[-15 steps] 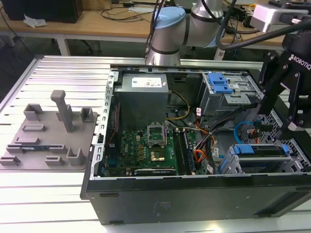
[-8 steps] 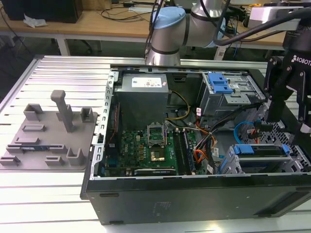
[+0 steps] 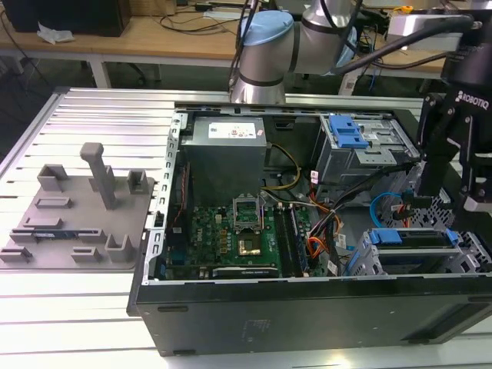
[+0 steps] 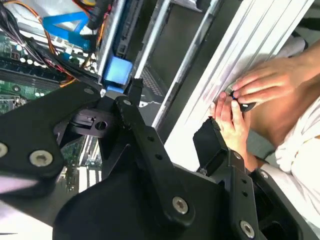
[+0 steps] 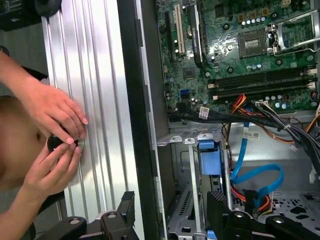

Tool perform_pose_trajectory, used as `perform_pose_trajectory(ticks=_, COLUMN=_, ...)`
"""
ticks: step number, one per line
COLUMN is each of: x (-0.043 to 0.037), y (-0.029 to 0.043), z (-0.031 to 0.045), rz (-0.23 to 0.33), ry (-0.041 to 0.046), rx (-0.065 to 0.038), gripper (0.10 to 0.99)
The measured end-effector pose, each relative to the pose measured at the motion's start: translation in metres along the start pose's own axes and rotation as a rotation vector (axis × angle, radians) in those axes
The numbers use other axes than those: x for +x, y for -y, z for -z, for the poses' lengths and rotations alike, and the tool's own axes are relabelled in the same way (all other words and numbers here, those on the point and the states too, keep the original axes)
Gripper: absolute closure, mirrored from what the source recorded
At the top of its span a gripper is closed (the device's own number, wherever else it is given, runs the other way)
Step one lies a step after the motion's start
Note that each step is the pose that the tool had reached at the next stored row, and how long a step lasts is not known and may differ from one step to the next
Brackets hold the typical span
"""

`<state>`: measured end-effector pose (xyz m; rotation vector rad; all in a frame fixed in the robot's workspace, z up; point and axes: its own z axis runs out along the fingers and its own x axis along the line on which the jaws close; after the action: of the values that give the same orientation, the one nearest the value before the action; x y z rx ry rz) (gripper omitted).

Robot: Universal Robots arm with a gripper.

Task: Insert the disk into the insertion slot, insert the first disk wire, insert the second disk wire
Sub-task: 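Insert the first disk wire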

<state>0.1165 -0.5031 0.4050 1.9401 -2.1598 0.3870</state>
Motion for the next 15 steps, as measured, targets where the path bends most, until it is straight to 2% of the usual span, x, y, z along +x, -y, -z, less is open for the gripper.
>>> perform_pose_trajectory(ticks=4, x=-0.0169, y=-0.0011, z=0.0033, rz=0.000, ry=-0.0203, rx=0.002, gripper=0.404)
perform_pose_trajectory(ticks=7, x=-0.0250, y=0.0004, z=0.0041, rz=0.001, ry=-0.0284, rx=0.003, gripper=0.404)
perform_pose_trajectory(ticks=11, x=-0.0358, y=0.0072, z=0.0046, rz=0.006, ry=-0.0303, rx=0.005, gripper=0.404)
perform_pose_trajectory(ticks=15, x=-0.0395, y=0.0104, z=0.0029, rz=0.027, ry=-0.0288, rx=0.013, gripper=0.404)
